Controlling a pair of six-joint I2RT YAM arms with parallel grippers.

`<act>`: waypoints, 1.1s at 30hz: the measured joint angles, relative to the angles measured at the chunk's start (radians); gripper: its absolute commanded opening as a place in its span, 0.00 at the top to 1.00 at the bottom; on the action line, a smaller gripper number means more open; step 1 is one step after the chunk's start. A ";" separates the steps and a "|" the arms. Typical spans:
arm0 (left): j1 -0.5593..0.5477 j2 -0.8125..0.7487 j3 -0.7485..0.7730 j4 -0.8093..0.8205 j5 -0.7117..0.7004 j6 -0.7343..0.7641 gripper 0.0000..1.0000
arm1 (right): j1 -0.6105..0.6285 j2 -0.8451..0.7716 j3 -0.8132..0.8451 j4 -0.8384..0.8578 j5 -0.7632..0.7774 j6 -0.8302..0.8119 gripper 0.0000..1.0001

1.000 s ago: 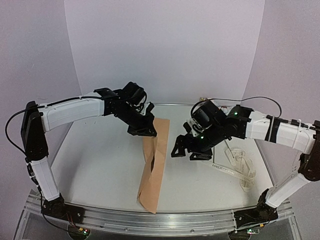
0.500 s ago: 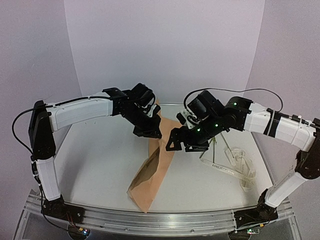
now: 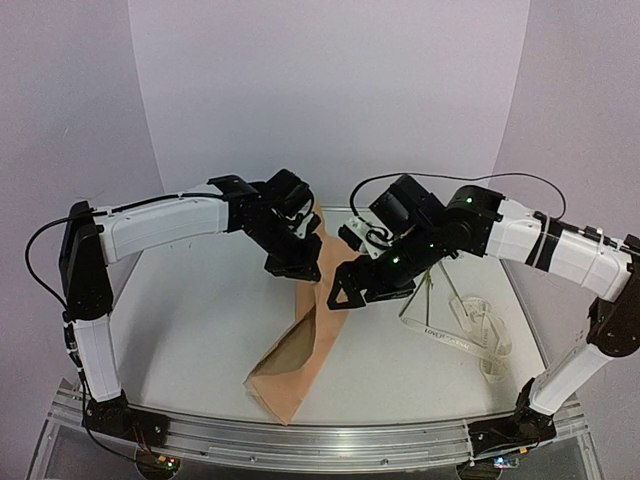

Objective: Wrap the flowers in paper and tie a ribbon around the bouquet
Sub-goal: Unfold the folded wrapping paper at the center of the board.

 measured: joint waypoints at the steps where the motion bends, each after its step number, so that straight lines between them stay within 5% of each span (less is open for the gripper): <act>1: -0.003 0.000 0.000 -0.001 -0.001 0.001 1.00 | 0.000 0.000 0.000 -0.002 0.000 -0.015 0.05; 23: -0.050 0.058 0.063 -0.027 -0.001 -0.034 1.00 | -0.002 0.093 -0.009 0.077 0.068 -0.082 0.07; 33: -0.052 0.066 0.070 -0.027 0.006 -0.048 1.00 | -0.004 0.093 -0.021 0.114 0.063 -0.054 0.45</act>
